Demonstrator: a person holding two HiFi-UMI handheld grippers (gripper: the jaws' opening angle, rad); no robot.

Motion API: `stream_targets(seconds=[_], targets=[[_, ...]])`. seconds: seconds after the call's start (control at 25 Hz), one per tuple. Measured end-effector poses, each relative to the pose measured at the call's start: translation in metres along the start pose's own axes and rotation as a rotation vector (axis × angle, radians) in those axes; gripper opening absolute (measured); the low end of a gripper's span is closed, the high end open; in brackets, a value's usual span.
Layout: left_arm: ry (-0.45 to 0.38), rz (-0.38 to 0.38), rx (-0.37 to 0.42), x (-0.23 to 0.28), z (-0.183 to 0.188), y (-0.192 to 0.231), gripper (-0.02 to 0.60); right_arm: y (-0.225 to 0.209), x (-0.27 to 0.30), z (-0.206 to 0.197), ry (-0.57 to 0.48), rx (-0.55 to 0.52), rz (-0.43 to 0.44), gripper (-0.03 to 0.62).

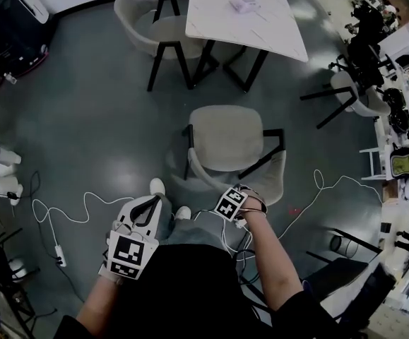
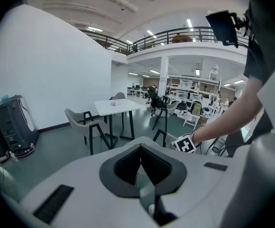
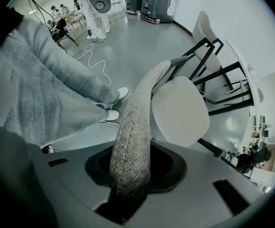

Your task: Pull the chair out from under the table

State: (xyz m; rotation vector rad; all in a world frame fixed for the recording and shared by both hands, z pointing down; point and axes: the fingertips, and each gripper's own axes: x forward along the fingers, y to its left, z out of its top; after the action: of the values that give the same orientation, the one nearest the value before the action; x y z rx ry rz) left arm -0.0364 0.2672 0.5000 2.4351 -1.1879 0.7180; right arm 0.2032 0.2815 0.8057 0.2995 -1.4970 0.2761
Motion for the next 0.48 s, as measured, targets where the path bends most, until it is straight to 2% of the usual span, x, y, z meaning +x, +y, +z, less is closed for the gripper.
stream_targets(seconds=[0.28,0.48], targets=[[0.000,-0.033,-0.006,-0.011,-0.009,0.008,0.006,0.044,-0.001,-0.004,0.007,0.028,0.011,0.106],[-0.001,-0.084,0.012,-0.009,-0.004,0.025,0.006,0.057,0.000,-0.008,0.026,0.064,0.022,0.107]])
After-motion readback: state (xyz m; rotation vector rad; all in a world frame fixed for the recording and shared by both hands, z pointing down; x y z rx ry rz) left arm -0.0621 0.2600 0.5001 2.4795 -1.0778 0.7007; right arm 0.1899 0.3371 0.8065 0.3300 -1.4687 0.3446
